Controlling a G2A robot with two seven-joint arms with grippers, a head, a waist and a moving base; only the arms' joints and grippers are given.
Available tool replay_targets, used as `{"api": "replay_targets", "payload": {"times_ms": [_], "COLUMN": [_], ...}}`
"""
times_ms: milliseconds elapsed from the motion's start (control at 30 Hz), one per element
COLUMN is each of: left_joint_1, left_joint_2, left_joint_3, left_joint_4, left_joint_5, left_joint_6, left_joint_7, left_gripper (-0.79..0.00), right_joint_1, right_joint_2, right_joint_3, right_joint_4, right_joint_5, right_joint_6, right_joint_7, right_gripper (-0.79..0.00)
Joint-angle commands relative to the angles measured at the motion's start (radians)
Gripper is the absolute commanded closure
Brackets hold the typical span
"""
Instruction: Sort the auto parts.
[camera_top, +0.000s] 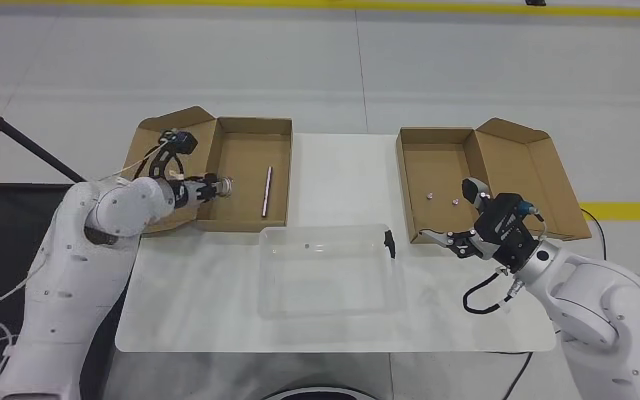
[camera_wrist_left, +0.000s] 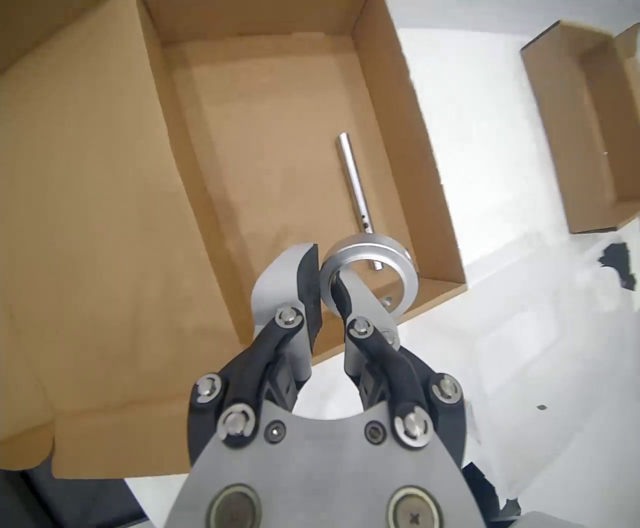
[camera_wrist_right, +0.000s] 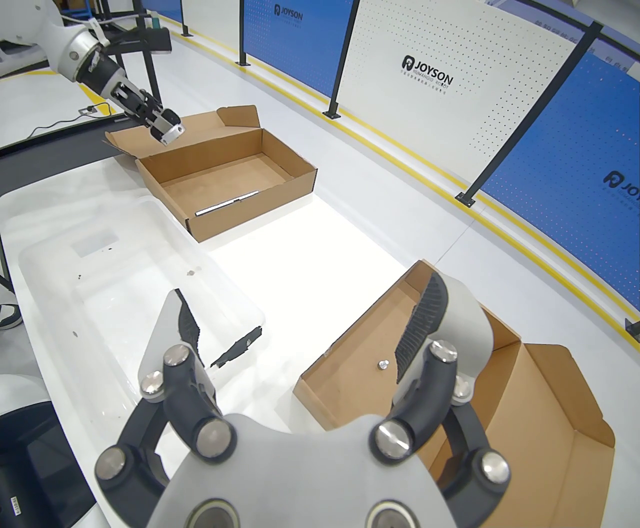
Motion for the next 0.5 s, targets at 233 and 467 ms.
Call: {"api": "replay_targets", "payload": {"times_ms": [233,467], "left_joint_1": [-0.124,-0.216], "left_joint_2": [-0.035,-0.067], "left_joint_3": [0.158,0.251], "left_joint_4": [0.187,0.317], "left_joint_5": [0.042,0.049], "left_joint_6": [0.021,0.025], "left_joint_7": [0.044,0.08], "left_gripper": [0.0,-0.2], "right_joint_1": [0.0,0.0], "right_joint_2": [0.0,0.0], "right_joint_3": [0.0,0.0], "right_joint_4": [0.0,0.0], "right_joint_5": [0.0,0.0], "right_joint_6": [0.0,0.0], "right_joint_7": [0.0,0.0], "right_gripper": [-0.785,-0.785]}}
